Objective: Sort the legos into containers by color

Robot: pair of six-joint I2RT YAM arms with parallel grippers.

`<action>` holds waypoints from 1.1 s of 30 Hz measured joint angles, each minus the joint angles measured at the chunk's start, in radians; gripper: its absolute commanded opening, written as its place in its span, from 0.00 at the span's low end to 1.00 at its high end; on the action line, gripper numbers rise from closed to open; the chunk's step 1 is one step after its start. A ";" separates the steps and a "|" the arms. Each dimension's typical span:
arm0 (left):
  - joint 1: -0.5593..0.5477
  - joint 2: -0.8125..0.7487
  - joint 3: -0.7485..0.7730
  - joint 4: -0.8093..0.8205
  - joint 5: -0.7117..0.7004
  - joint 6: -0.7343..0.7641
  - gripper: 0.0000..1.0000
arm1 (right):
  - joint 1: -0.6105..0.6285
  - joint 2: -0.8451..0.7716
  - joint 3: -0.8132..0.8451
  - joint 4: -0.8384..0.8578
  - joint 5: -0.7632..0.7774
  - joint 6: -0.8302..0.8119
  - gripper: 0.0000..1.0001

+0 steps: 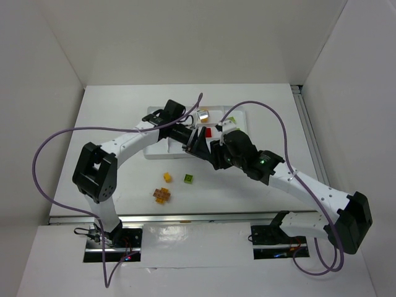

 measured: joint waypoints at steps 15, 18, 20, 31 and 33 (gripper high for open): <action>0.093 0.015 0.014 0.027 0.002 -0.023 0.90 | -0.001 -0.012 0.002 -0.001 0.000 0.000 0.46; 0.086 0.036 0.023 0.048 0.023 -0.038 0.90 | -0.001 -0.017 0.002 -0.001 0.000 0.000 0.46; 0.072 0.055 0.027 0.067 0.031 -0.050 0.90 | -0.001 -0.019 0.002 -0.001 -0.001 0.000 0.46; 0.013 0.094 0.026 0.157 0.063 -0.112 0.83 | -0.001 -0.019 0.002 -0.003 -0.011 -0.007 0.46; 0.007 0.096 0.026 0.165 0.068 -0.122 0.76 | -0.001 -0.019 0.002 -0.003 -0.012 -0.008 0.46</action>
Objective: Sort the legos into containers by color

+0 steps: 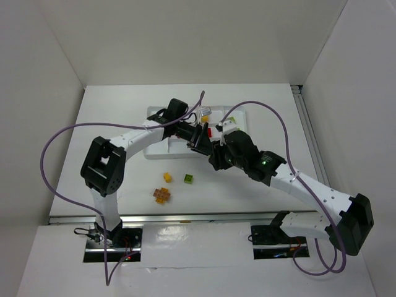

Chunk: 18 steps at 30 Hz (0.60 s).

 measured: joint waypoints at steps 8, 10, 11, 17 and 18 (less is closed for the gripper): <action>-0.022 0.022 0.000 0.018 0.026 -0.008 0.52 | 0.000 0.002 0.000 0.000 -0.007 -0.003 0.46; -0.024 0.023 0.000 0.023 0.037 -0.009 0.38 | 0.000 0.006 0.000 -0.002 -0.006 -0.005 0.46; -0.024 0.023 0.000 0.023 0.033 -0.013 0.32 | 0.000 0.008 0.000 -0.002 -0.002 -0.007 0.46; -0.023 0.035 0.008 0.014 0.034 -0.021 0.00 | 0.000 0.021 0.003 -0.002 0.008 -0.008 0.78; -0.021 0.039 0.016 0.005 0.039 -0.019 0.00 | 0.000 0.023 0.007 -0.002 0.016 -0.010 0.83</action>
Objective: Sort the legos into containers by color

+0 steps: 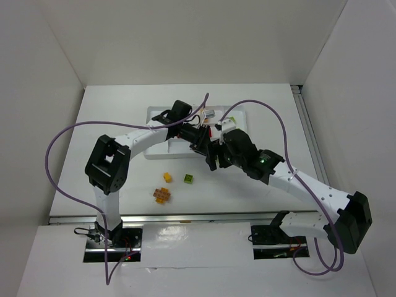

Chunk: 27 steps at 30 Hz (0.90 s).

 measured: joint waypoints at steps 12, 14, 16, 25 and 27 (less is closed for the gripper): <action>0.118 0.003 0.063 -0.098 0.006 0.078 0.00 | -0.074 -0.042 0.039 0.010 -0.118 -0.001 0.82; 0.146 0.000 0.063 -0.108 0.006 0.096 0.00 | -0.164 -0.063 0.029 0.049 -0.233 0.011 0.82; 0.173 -0.011 0.060 -0.114 0.010 0.102 0.00 | -0.291 -0.084 -0.001 0.126 -0.395 0.046 0.82; 0.222 -0.081 0.046 -0.099 0.084 0.122 0.00 | -0.555 0.029 -0.101 0.475 -0.949 0.243 0.82; 0.222 -0.083 0.045 -0.095 0.093 0.123 0.00 | -0.518 0.069 -0.097 0.503 -1.006 0.254 0.83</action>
